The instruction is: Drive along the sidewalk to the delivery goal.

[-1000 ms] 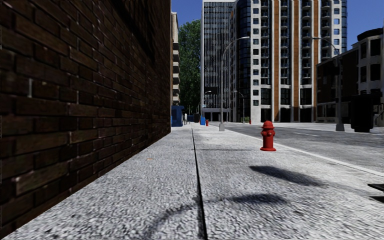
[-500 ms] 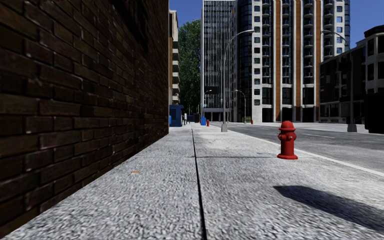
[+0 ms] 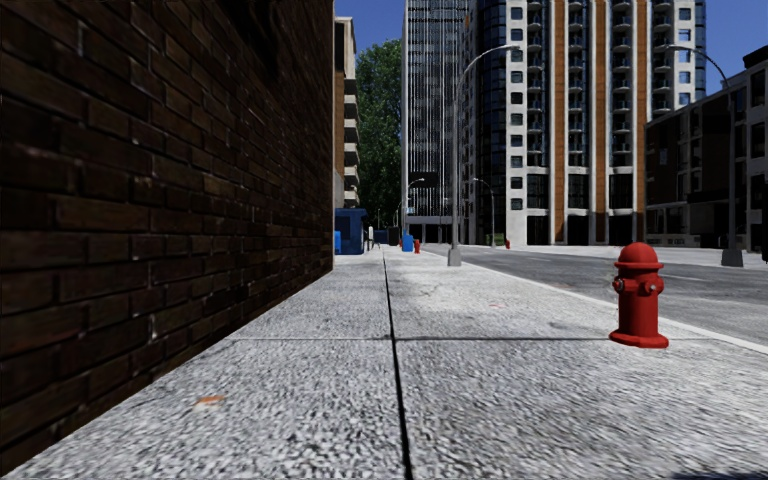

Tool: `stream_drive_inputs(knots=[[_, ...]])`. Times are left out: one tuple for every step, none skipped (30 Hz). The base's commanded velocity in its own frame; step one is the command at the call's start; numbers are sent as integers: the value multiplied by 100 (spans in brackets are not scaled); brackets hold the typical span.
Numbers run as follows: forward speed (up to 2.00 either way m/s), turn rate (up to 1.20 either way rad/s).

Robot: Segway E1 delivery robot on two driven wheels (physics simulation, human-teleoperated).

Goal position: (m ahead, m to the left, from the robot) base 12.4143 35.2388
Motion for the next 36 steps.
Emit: stream_drive_inputs(knots=[[200, 0], [200, 0], [200, 0], [200, 0], [200, 0], [200, 0], [200, 0], [200, 0], [200, 0], [200, 0], [200, 0], [200, 0], [200, 0], [200, 0], [200, 0], [200, 0], [200, 0], [200, 0], [200, 0], [200, 0], [200, 0], [200, 0], [200, 0], [200, 0], [200, 0], [200, 0], [200, 0], [200, 0], [200, 0], [200, 0], [200, 0], [200, 0], [200, 0], [200, 0], [200, 0], [200, 0]])
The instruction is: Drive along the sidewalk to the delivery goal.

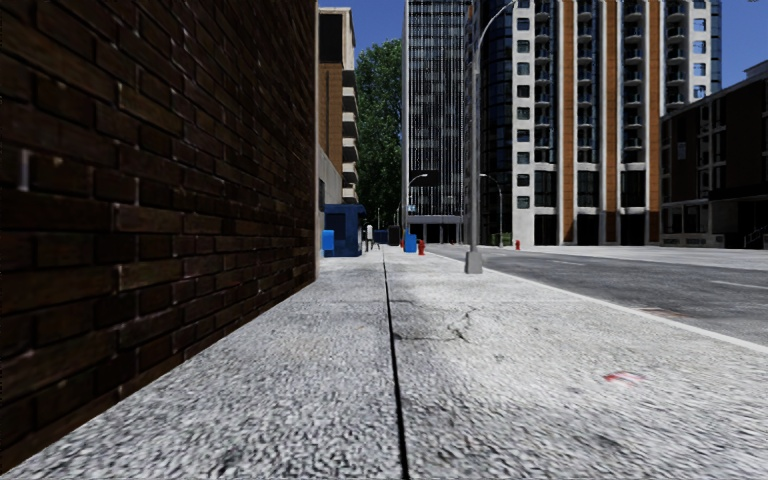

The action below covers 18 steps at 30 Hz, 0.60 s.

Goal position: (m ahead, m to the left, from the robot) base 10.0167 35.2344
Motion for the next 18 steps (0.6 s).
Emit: stream_drive_inputs(knots=[[200, 0], [200, 0], [200, 0], [200, 0], [200, 0], [200, 0], [200, 0], [200, 0], [200, 0], [200, 0], [200, 0], [200, 0], [200, 0], [200, 0], [200, 0], [200, 0], [200, 0], [200, 0]])
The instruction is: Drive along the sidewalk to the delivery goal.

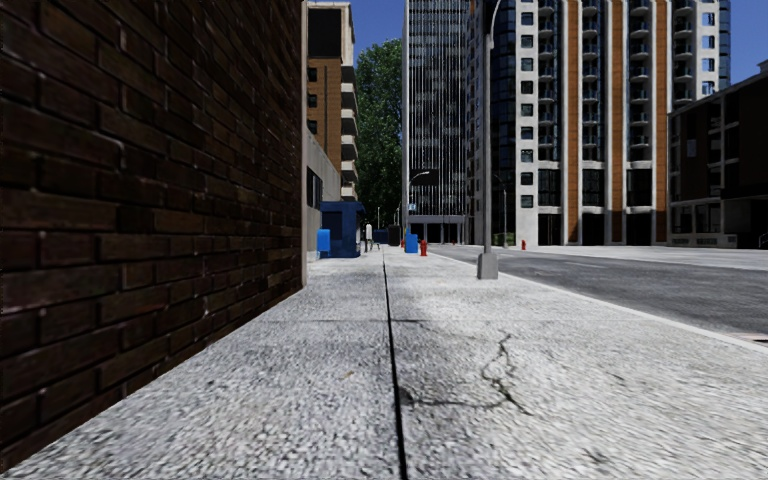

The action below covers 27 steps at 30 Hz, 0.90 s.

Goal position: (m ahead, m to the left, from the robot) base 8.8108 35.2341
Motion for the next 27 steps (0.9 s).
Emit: stream_drive_inputs(knots=[[200, 0], [200, 0], [200, 0], [200, 0], [200, 0], [200, 0], [200, 0], [200, 0], [200, 0], [200, 0], [200, 0], [200, 0], [200, 0], [200, 0], [200, 0], [200, 0], [200, 0], [200, 0], [200, 0], [200, 0], [200, 0], [200, 0], [200, 0], [200, 0], [200, 0], [200, 0], [200, 0]])
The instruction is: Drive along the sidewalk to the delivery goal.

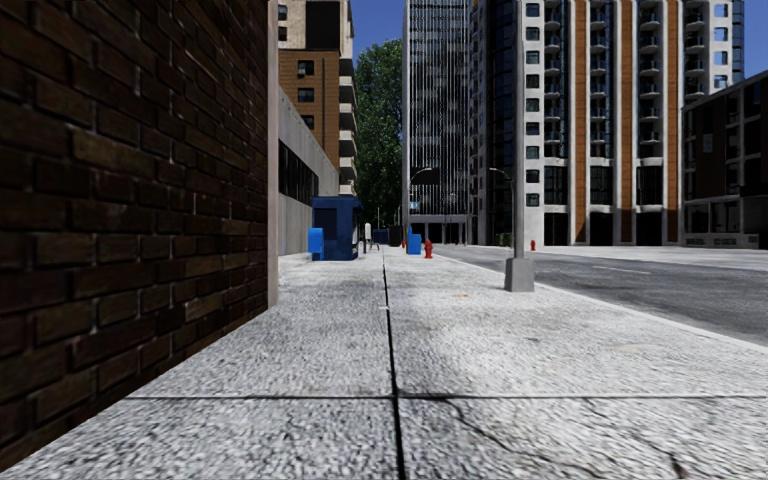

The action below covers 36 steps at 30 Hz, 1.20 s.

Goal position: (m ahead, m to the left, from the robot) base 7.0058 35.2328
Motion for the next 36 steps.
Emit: stream_drive_inputs(knots=[[200, 0], [200, 0], [200, 0], [200, 0], [200, 0], [200, 0], [200, 0], [200, 0], [200, 0], [200, 0], [200, 0], [200, 0], [200, 0], [200, 0], [200, 0], [200, 0], [200, 0], [200, 0], [200, 0], [200, 0], [200, 0], [200, 0], [200, 0], [200, 0], [200, 0], [200, 0], [200, 0], [200, 0], [200, 0], [200, 0], [200, 0], [200, 0], [200, 0], [200, 0], [200, 0], [200, 0]])
